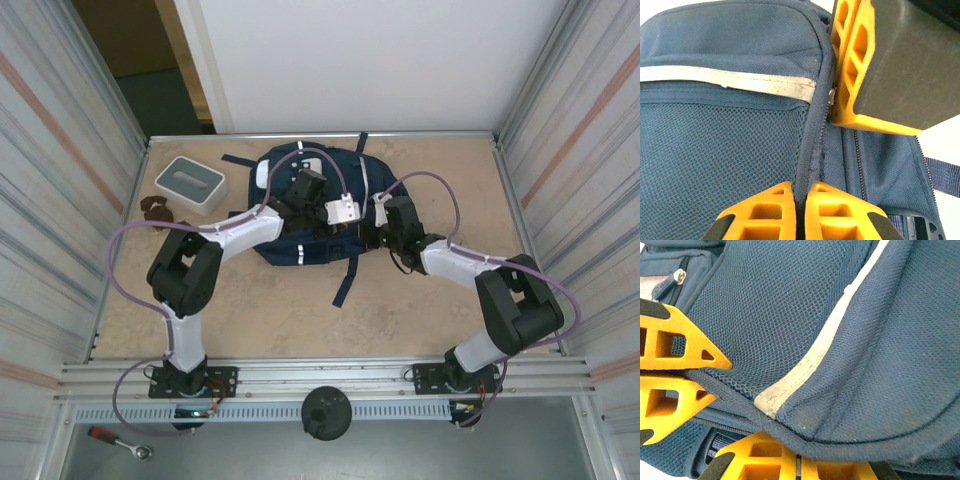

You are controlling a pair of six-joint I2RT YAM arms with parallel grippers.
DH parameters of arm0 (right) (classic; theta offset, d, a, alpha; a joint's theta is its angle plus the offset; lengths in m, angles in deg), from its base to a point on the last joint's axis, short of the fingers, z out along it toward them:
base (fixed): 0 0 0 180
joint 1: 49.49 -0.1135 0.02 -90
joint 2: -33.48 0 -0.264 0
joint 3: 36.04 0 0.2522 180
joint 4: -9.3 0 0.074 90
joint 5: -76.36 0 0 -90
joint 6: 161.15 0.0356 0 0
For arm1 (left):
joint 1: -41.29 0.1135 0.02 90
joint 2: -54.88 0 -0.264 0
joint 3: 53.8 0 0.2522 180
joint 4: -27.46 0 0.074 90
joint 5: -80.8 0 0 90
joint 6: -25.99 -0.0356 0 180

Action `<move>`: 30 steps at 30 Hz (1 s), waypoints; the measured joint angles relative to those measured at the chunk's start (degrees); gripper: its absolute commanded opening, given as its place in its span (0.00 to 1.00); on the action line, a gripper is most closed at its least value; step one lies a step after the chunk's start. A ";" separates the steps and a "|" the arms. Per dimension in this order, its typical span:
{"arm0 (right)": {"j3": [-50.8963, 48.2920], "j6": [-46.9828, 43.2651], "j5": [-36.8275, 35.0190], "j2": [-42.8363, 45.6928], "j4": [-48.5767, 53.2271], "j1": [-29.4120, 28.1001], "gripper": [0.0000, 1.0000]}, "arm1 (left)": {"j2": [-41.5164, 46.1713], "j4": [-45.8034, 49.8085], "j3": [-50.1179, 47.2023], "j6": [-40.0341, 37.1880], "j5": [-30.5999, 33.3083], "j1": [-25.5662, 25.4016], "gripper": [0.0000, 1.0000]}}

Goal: Pack books, pencil case, and school supplies into a backpack

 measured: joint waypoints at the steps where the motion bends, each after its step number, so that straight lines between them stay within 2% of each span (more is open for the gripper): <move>1: -0.17 0.02 -0.44 0.42 -0.04 0.04 0.00 | 0.24 -0.17 -0.20 0.11 -0.42 0.20 0.00; 6: -1.73 0.50 -1.84 3.34 0.39 1.88 0.00 | 1.99 -1.03 -2.34 0.17 -3.32 1.70 0.00; 13: -1.77 0.17 2.80 3.85 0.83 2.27 0.00 | 4.66 -2.34 -6.64 0.15 -6.32 3.80 0.00; 16: -1.77 0.04 4.57 3.85 0.83 1.73 0.00 | 5.53 -1.46 -7.37 0.15 -6.47 4.31 0.13; 20: -1.92 0.11 4.44 4.68 1.51 0.66 0.00 | 7.80 1.07 -8.83 0.57 -5.70 4.22 0.38; 22: -2.21 0.37 4.31 5.40 1.66 0.35 0.00 | 9.62 2.05 -9.79 0.57 -4.15 3.58 0.45; 26: -3.65 1.92 4.74 8.15 1.90 -0.96 0.00 | 12.41 1.90 -10.69 -0.39 0.31 -0.94 0.49; 30: -4.70 3.23 5.42 11.34 3.10 -2.73 0.00 | 12.39 0.35 -10.64 -1.95 4.20 -5.03 0.43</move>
